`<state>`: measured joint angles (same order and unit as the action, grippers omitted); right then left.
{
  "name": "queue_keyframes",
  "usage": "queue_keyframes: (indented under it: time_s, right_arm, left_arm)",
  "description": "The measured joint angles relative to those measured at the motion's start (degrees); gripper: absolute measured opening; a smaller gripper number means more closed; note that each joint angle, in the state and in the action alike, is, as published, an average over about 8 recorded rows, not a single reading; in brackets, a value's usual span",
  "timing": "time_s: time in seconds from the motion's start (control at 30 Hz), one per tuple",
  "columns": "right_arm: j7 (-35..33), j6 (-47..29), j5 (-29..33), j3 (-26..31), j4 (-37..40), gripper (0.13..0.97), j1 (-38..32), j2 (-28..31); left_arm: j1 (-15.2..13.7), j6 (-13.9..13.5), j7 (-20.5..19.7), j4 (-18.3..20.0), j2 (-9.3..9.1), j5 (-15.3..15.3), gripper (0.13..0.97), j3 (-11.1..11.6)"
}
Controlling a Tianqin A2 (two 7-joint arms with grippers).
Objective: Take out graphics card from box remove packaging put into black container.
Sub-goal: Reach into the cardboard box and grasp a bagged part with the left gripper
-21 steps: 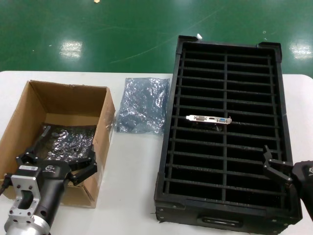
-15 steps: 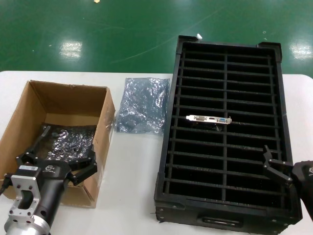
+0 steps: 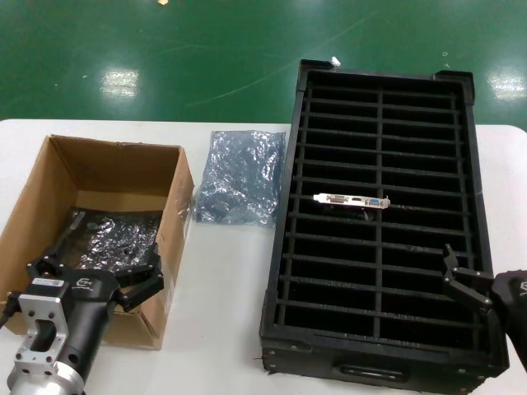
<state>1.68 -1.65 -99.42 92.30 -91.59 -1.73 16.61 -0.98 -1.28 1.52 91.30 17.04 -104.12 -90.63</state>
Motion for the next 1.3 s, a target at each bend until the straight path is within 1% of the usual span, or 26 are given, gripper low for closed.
queue_keyframes:
  time_s: [0.1, 0.2, 0.27, 0.33, 0.43, 0.47, 0.53, 0.6, 0.63, 0.7, 0.77, 0.83, 0.9, 0.93, 1.0, 1.07, 1.13, 1.2, 1.3]
  right_arm:
    - [0.0, 0.0, 0.0, 0.0, 0.0, 0.966, 0.0, 0.0]
    - [0.0, 0.0, 0.0, 0.0, 0.0, 0.966, 0.0, 0.0]
    - [0.0, 0.0, 0.0, 0.0, 0.0, 0.966, 0.0, 0.0]
    - [0.0, 0.0, 0.0, 0.0, 0.0, 0.966, 0.0, 0.0]
    - [0.0, 0.0, 0.0, 0.0, 0.0, 0.966, 0.0, 0.0]
    - [0.0, 0.0, 0.0, 0.0, 0.0, 0.966, 0.0, 0.0]
    - [0.0, 0.0, 0.0, 0.0, 0.0, 0.966, 0.0, 0.0]
    - [0.0, 0.0, 0.0, 0.0, 0.0, 0.966, 0.0, 0.0]
    - [0.0, 0.0, 0.0, 0.0, 0.0, 0.966, 0.0, 0.0]
    - [0.0, 0.0, 0.0, 0.0, 0.0, 0.966, 0.0, 0.0]
    - [0.0, 0.0, 0.0, 0.0, 0.0, 0.966, 0.0, 0.0]
    - [0.0, 0.0, 0.0, 0.0, 0.0, 0.966, 0.0, 0.0]
    - [0.0, 0.0, 0.0, 0.0, 0.0, 0.966, 0.0, 0.0]
    - [0.0, 0.0, 0.0, 0.0, 0.0, 0.966, 0.0, 0.0]
    - [0.0, 0.0, 0.0, 0.0, 0.0, 0.966, 0.0, 0.0]
    - [0.0, 0.0, 0.0, 0.0, 0.0, 0.966, 0.0, 0.0]
    - [0.0, 0.0, 0.0, 0.0, 0.0, 0.966, 0.0, 0.0]
    - [0.0, 0.0, 0.0, 0.0, 0.0, 0.966, 0.0, 0.0]
    - [0.0, 0.0, 0.0, 0.0, 0.0, 0.966, 0.0, 0.0]
  left_arm:
    - [-0.01, -0.26, 0.31, 0.2, -0.22, 0.07, 0.966, 0.39]
    - [-0.22, -1.19, 1.66, 0.86, -1.02, 0.32, 0.966, 1.88]
    - [-0.71, -2.09, 3.23, 1.47, -1.8, 0.56, 0.966, 3.55]
    - [-1.7, -3.06, 5.45, 1.98, -2.63, 0.94, 0.966, 5.7]
    - [-4.31, -3.7, 9.16, 1.91, -3.03, 2.02, 0.966, 8.76]
    - [-5.41, -3.64, 10.41, 1.62, -2.86, 2.53, 0.966, 9.61]
    - [-8.0, -2.81, 13.0, 0.48, -1.89, 3.85, 0.966, 10.86]
    - [-10.79, -1.07, 15.79, -1.36, -0.08, 4.84, 0.966, 11.06]
    - [-12.22, -0.03, 17.3, -2.52, 1.01, 5.12, 0.966, 10.8]
    - [-15.22, 2.36, 20.65, -5.54, 3.8, 4.73, 0.966, 9.09]
    - [-18.27, 4.29, 24.0, -9.12, 6.81, 3.7, 0.966, 6.36]
    - [-21.48, 4.84, 25.82, -13.31, 9.92, 3.58, 0.966, 2.73]
    - [-24.72, 4.2, 26.06, -17.67, 12.82, 4.63, 0.966, -1.26]
    - [-26.31, 3.34, 25.41, -19.78, 14.04, 5.85, 0.966, -3.25]
    - [-29.67, 0.65, 22.93, -24.13, 16.27, 9.74, 0.966, -7.51]
    - [-32.67, -2.6, 20.19, -27.71, 17.88, 14.26, 0.966, -11.34]
    - [-35.25, -6.29, 17.92, -30.42, 19.06, 18.77, 0.966, -14.68]
    - [-37.48, -10.57, 16.15, -32.31, 20.08, 23.09, 0.966, -17.64]
    - [-39.69, -16.65, 15.38, -33.36, 21.19, 27.31, 0.966, -20.51]
